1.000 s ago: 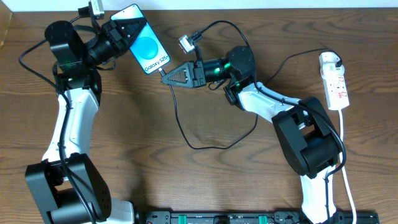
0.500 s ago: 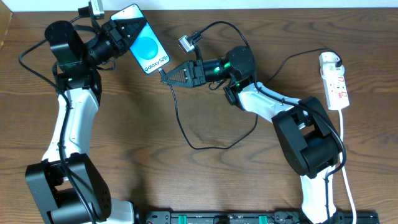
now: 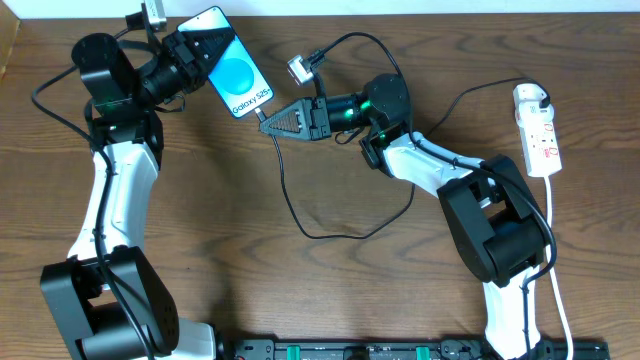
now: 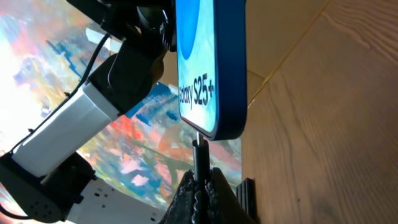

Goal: Plug charger to phone and switch on socket

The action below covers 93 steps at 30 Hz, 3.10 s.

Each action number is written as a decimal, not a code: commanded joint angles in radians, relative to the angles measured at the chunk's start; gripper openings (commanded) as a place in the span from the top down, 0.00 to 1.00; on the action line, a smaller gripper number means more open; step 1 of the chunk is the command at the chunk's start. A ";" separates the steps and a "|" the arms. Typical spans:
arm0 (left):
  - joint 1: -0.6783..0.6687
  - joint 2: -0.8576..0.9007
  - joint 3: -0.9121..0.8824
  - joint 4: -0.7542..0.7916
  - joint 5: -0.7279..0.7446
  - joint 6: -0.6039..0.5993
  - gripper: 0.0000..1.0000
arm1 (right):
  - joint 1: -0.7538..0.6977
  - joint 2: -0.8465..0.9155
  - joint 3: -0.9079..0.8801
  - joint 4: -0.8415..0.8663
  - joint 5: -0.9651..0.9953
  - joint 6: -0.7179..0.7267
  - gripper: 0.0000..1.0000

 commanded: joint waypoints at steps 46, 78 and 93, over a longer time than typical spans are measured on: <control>-0.017 -0.010 -0.002 0.084 0.294 -0.018 0.93 | -0.010 -0.001 0.016 0.072 0.203 0.004 0.99; 0.007 -0.010 -0.002 0.089 0.137 -0.018 0.93 | -0.007 -0.001 0.016 0.000 0.096 -0.045 0.99; 0.026 -0.010 -0.002 0.089 0.055 -0.021 0.93 | 0.043 -0.001 0.016 0.001 0.004 -0.049 0.99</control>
